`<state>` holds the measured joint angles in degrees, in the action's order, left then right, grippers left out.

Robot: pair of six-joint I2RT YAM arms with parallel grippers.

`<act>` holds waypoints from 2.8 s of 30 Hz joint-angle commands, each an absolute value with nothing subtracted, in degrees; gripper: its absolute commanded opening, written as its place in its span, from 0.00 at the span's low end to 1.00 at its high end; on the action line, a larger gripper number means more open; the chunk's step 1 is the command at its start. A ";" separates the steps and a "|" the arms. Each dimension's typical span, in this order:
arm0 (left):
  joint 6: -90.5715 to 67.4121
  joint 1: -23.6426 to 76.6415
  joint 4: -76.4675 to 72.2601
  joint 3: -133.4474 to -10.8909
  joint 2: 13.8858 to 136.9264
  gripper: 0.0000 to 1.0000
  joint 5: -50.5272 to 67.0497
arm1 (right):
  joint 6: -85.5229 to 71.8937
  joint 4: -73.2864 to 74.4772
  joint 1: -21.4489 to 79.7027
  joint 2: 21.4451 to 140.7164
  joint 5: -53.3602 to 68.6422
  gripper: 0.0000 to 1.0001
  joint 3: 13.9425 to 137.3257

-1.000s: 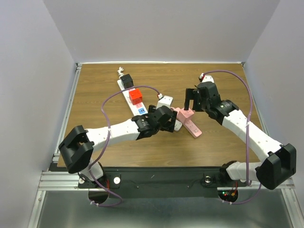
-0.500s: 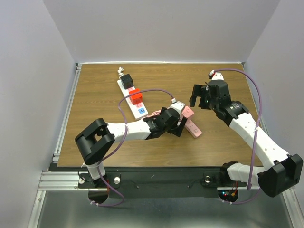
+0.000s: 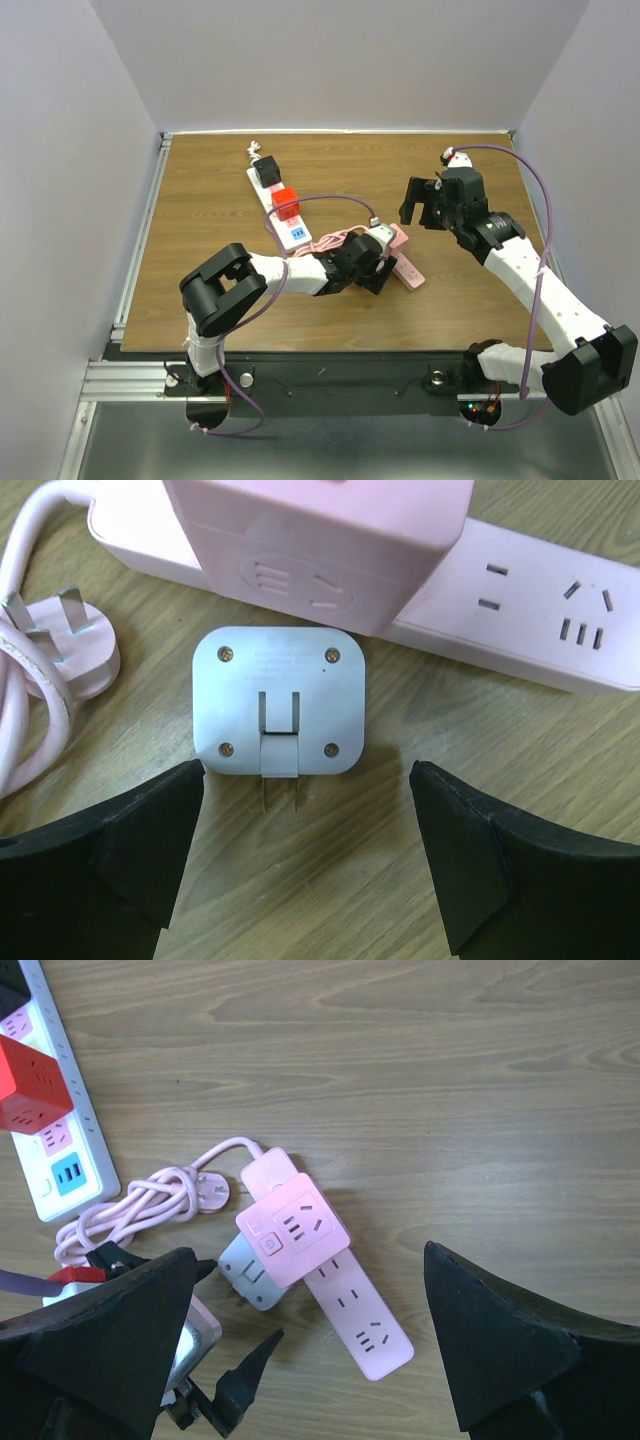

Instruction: Insert the plug

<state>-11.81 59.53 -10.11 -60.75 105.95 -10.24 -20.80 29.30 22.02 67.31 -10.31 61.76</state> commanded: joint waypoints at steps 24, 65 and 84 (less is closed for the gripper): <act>-8.18 58.18 -19.07 -58.01 107.58 0.63 -12.22 | -20.22 27.77 19.95 67.85 -8.17 1.00 62.05; -7.91 61.52 -27.16 -43.42 74.53 0.00 -5.89 | -18.28 29.62 18.02 76.90 50.80 0.95 58.63; -8.79 63.37 -27.42 -44.03 74.97 0.00 -8.09 | -17.22 28.65 20.30 81.30 57.48 0.75 57.22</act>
<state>-8.86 62.63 -24.58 -41.28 76.29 -6.94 -17.76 29.98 19.53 81.03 53.56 57.49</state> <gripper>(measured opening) 0.734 0.768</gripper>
